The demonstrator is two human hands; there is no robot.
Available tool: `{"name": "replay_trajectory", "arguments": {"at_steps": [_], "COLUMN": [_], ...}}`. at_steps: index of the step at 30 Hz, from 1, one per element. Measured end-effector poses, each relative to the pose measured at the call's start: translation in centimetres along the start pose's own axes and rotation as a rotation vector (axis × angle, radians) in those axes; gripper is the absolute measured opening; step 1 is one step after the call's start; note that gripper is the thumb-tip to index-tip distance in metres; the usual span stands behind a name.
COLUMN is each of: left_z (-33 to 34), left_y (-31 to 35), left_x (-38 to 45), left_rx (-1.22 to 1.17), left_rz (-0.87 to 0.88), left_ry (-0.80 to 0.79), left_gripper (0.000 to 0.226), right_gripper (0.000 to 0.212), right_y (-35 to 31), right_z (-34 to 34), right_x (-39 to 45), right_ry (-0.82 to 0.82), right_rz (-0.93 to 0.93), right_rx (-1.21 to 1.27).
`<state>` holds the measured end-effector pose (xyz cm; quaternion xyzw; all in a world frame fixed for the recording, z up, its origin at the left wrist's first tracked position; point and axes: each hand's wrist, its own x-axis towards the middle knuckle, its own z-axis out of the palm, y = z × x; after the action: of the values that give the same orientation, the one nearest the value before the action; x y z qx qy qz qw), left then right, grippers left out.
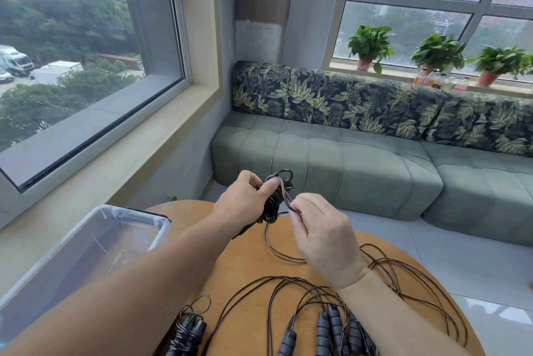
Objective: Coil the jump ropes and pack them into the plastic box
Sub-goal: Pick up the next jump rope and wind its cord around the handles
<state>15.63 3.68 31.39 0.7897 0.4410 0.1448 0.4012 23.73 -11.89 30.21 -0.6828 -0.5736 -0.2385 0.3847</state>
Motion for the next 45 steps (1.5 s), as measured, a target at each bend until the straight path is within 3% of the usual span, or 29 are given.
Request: {"name": "replay_trajectory", "arguments": {"at_steps": [3,8,12,17,25,29,33,37,41,45], "left_z": [-0.4,-0.5,-0.5,-0.3,-0.4,-0.3,-0.1,0.2,0.8,0.9], "left_y": [-0.1,0.2,0.2,0.0,0.2,0.2,0.8,1.1,0.7,0.2], "left_x": [-0.1,0.0,-0.2,-0.6,-1.2,-1.2,-1.7,-1.8,-1.5,-1.4], "left_rx": [-0.036,-0.236,-0.328,-0.339,-0.283,-0.275,-0.233,-0.208,-0.233,-0.29], "left_rz": [-0.033,0.007,0.01,0.058,0.043,0.049,0.072,0.094,0.063,0.003], "left_ry": [-0.027,-0.19,-0.228,-0.197,-0.211,-0.207,-0.196,-0.19,-0.176,-0.206], "left_gripper": [0.054,0.067,0.062,0.047,0.046,0.065,0.058,0.059,0.059,0.054], "right_gripper": [0.007,0.01,0.01,0.01,0.008,0.024,0.023,0.047,0.041,0.036], "right_y": [0.3,1.8,2.0,2.0,2.5,3.0,2.8,2.1,0.1,-0.9], "right_z": [0.0,0.8,1.1,1.0,0.0,-0.3,-0.4,0.0,1.3,2.5], "right_x": [-1.6,-1.6,-0.9,-0.5,1.7,2.9,3.8,3.7,2.5,2.4], "right_ry": [-0.065,-0.1,-0.154,-0.185,-0.074,-0.08,-0.062,-0.06,-0.224,-0.269], "right_rz": [0.089,0.449,0.43,0.553,0.728,0.788,0.874,1.126,1.42,1.319], "right_rx": [0.031,0.21,0.199,0.298,0.349,0.444,0.578,0.693,0.827,0.966]}}
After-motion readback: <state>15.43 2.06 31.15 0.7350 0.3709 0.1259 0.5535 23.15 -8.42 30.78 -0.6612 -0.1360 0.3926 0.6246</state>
